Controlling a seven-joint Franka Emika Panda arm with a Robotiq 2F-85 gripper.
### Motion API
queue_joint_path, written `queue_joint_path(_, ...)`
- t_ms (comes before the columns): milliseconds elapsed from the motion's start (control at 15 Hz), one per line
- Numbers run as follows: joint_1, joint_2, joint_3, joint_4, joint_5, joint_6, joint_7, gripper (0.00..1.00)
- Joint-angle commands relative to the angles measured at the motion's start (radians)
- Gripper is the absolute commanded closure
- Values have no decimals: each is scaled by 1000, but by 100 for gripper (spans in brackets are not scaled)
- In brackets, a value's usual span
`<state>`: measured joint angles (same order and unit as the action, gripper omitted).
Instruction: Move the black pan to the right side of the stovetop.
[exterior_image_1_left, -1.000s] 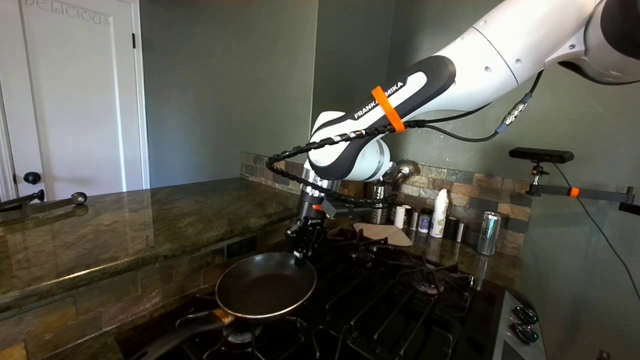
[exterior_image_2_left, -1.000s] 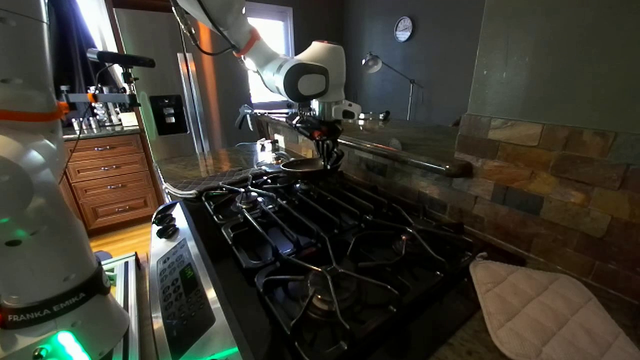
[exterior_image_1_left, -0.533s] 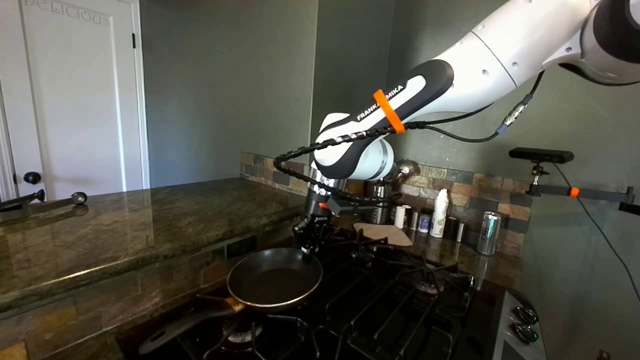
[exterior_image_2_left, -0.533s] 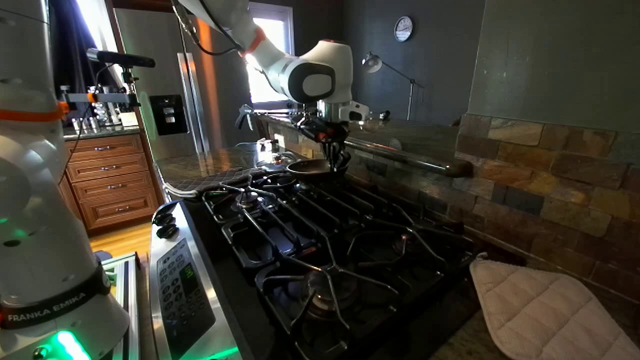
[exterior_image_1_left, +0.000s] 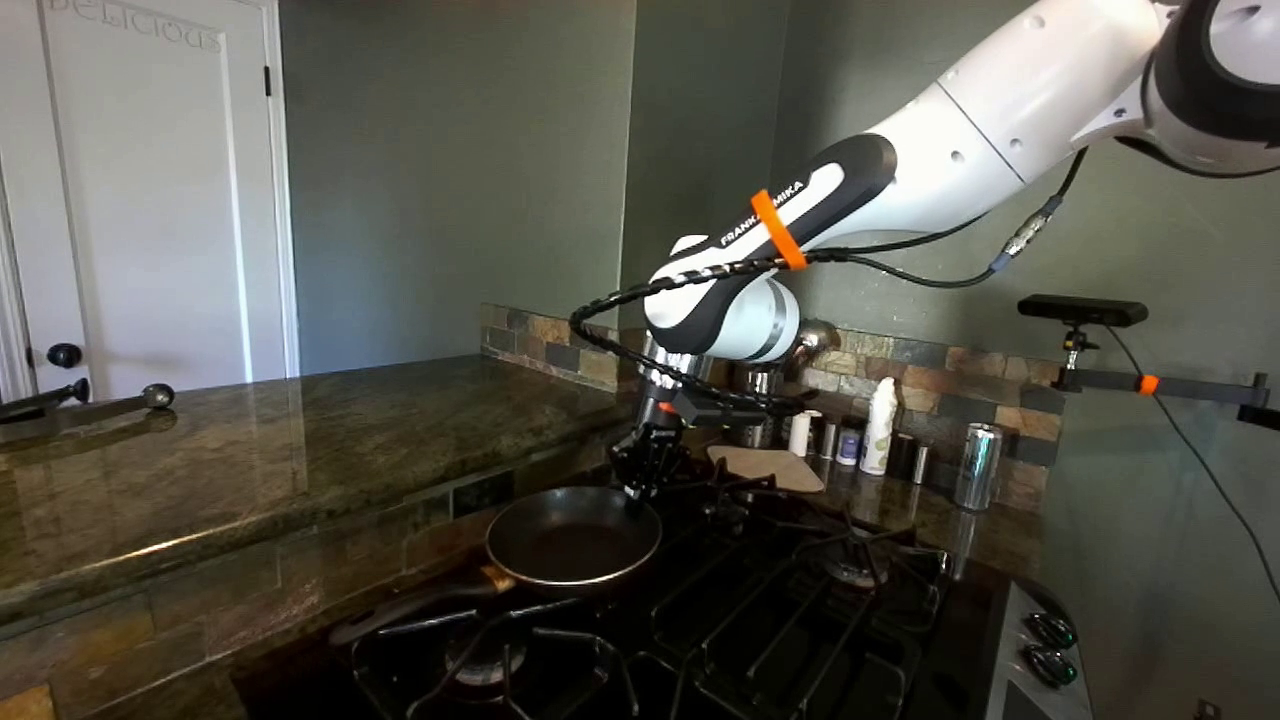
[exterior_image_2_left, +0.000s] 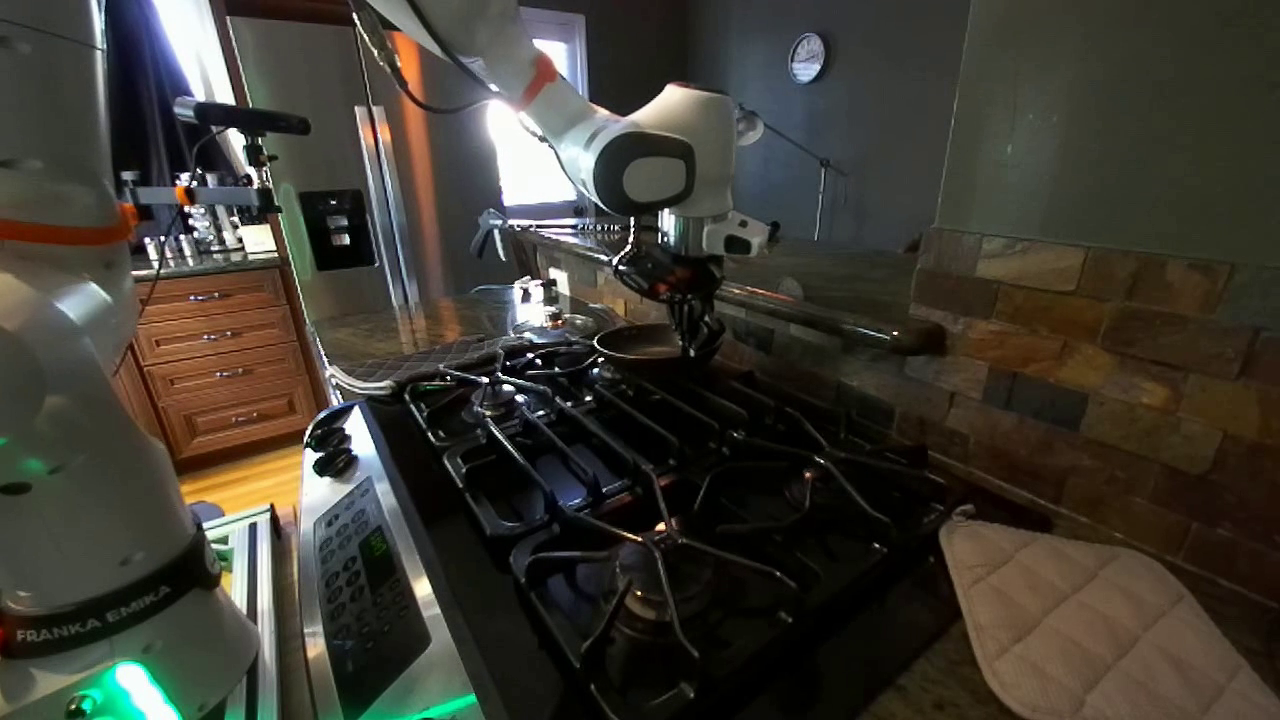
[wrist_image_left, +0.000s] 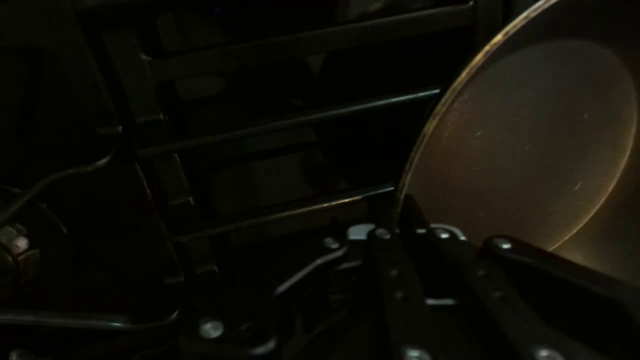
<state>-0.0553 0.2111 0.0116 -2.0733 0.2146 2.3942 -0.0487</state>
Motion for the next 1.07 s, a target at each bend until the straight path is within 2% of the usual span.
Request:
queue_joint_path(0, -19, 38, -10, -4, 20, 26, -51, 98)
queue_joint_path(667, -77, 16, -67, -36, -10, 27, -127, 98)
queue_joint_path(733, -63, 3, -50, -2, 13, -2, -102, 98)
queue_joint_path(800, -66, 1, -51, 1, 15, -2, -102, 93)
queue_joint_path(1000, -64, -2, -51, 5, 14, -3, -102, 93)
